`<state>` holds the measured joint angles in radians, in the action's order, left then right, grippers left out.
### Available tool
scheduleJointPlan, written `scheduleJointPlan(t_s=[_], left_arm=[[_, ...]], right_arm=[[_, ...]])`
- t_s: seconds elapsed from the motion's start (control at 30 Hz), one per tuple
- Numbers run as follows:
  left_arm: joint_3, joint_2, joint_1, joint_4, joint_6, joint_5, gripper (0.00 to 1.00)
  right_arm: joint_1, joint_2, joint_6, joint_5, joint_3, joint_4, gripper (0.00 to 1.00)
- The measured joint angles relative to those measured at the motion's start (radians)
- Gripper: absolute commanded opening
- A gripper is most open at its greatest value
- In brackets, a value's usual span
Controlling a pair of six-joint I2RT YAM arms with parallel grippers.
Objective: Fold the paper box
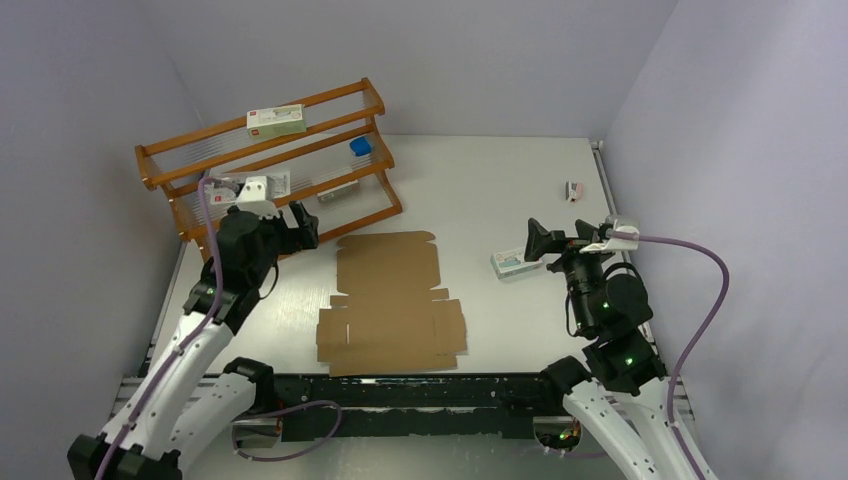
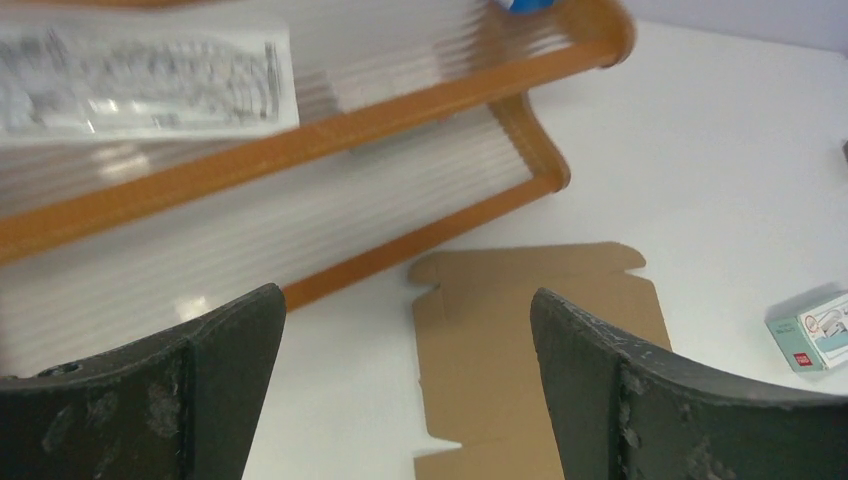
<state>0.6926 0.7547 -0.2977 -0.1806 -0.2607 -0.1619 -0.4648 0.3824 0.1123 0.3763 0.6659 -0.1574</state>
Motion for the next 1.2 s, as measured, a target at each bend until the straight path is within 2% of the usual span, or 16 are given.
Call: scheduleJointPlan(t_s=[0.17, 0.3, 0.47, 0.67, 0.93, 1.2], left_arm=[[-0.011, 0.108, 0.001, -0.046, -0.153, -0.042, 0.98], [-0.084, 0.166, 0.002, -0.036, -0.276, -0.082, 0.98], [-0.205, 0.240, 0.013, 0.028, -0.432, -0.106, 0.98], [-0.281, 0.341, 0.031, 0.174, -0.560, -0.140, 0.98], [-0.250, 0.561, 0.069, 0.397, -0.590, -0.166, 0.98], [-0.091, 0.811, 0.100, 0.494, -0.554, -0.164, 0.98]], right_arm=[[0.000, -0.016, 0.000, -0.023, -0.003, 0.007, 1.00], [-0.002, -0.036, 0.000, -0.033, -0.015, 0.019, 1.00], [-0.003, -0.059, 0.000, -0.056, -0.024, 0.029, 1.00], [-0.014, -0.064, -0.001, -0.073, -0.029, 0.035, 1.00], [-0.029, -0.088, -0.010, -0.070, -0.036, 0.037, 1.00], [-0.031, -0.088, -0.021, -0.068, -0.039, 0.037, 1.00]])
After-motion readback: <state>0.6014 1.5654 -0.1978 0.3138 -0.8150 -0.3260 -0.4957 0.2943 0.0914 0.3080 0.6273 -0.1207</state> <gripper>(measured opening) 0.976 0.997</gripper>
